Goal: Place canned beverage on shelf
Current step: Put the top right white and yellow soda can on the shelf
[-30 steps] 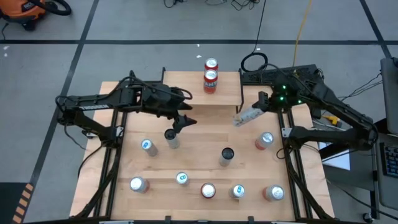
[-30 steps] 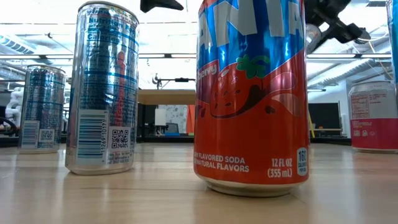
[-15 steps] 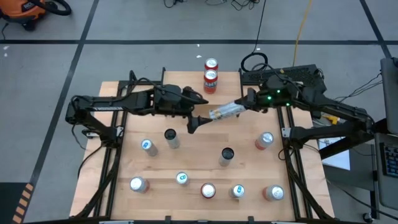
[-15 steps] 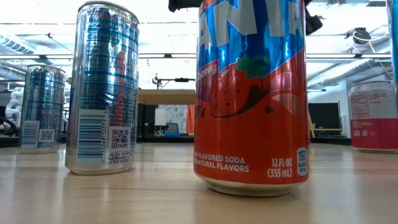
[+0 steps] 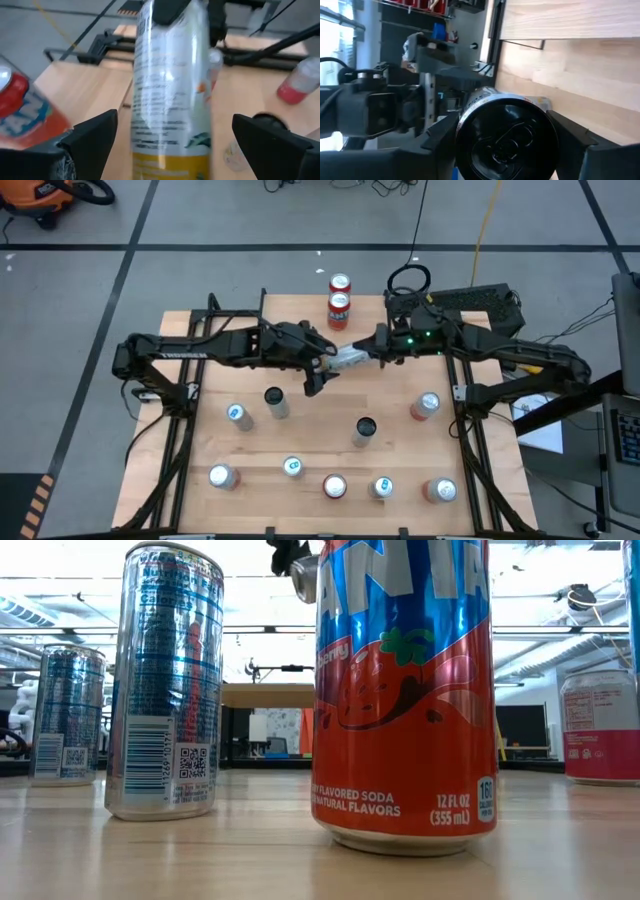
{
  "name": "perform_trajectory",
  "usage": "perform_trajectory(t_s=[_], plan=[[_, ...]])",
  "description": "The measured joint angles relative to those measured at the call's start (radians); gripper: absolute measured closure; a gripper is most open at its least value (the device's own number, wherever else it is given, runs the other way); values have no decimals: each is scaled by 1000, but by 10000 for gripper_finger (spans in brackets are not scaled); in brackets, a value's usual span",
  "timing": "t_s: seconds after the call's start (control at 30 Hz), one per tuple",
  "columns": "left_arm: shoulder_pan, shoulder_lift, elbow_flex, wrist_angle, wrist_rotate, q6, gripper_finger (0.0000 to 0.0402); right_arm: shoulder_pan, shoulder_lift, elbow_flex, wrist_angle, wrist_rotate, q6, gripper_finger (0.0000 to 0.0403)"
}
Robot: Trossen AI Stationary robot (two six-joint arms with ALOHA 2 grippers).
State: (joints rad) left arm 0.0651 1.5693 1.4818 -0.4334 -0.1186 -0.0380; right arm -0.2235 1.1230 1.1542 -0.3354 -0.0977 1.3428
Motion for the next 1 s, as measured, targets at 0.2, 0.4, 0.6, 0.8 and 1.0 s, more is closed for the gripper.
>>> perform_trajectory(t_s=[0.2, 0.4, 0.6, 0.8, 1.0], plan=[[0, 4, 0, -60, -26, 5, 8, 5, 29, 0, 48, -3, 7, 186], [-1, 4, 0, -87, -20, 19, 61, 4, 35, 0, 93, -2, 7, 186], [-2, 4, 0, -81, -21, -1, 137, 4, 36, 0, 104, -3, -11, 183], [-5, 3, 23, -89, -29, -32, 163, 3, 35, 0, 138, 4, -16, 149], [-11, 5, 109, -83, -17, -41, 154, 3, 30, 1, 278, -4, -78, 110]])
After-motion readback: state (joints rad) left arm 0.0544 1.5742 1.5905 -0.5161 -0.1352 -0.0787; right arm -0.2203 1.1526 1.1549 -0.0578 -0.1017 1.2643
